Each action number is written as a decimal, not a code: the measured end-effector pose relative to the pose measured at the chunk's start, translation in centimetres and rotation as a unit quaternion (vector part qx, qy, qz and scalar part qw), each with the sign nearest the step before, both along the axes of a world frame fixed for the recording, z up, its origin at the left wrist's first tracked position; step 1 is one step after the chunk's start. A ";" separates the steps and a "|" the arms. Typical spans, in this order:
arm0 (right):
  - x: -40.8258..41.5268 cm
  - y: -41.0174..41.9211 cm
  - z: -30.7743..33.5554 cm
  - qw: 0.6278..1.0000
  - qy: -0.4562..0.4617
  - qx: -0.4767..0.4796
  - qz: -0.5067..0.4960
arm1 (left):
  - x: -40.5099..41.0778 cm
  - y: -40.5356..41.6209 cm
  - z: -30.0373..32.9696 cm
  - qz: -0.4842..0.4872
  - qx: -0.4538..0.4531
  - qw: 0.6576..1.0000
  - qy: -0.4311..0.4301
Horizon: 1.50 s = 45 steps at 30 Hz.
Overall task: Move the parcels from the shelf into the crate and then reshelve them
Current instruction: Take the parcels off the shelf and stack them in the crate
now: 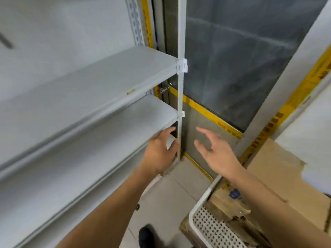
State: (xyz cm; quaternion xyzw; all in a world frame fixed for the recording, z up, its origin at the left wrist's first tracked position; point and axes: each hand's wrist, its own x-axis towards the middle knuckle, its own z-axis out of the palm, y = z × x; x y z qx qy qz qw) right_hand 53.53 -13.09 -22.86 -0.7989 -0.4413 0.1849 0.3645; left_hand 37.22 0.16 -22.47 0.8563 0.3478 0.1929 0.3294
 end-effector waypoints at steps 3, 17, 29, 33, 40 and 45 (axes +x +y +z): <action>-3.9 5.4 2.1 0.996 0.001 0.031 0.084 | -6.7 2.9 2.3 0.076 0.042 0.996 -0.008; -35.5 28.9 10.5 0.921 -0.022 0.161 0.353 | -42.8 14.2 10.1 0.443 0.170 0.877 -0.073; -65.7 38.1 12.9 0.833 -0.027 0.095 0.545 | -68.5 16.8 10.6 0.670 0.193 0.715 -0.054; -71.5 39.6 12.9 0.805 -0.025 0.035 0.592 | -73.5 18.7 10.8 0.728 0.138 0.663 -0.111; -77.9 43.2 12.2 0.819 0.152 -0.056 0.550 | -76.9 21.7 10.3 0.707 -0.009 0.655 -0.266; -76.8 44.7 10.7 0.822 0.237 -0.047 0.515 | -75.5 22.5 9.4 0.686 0.002 0.688 -0.235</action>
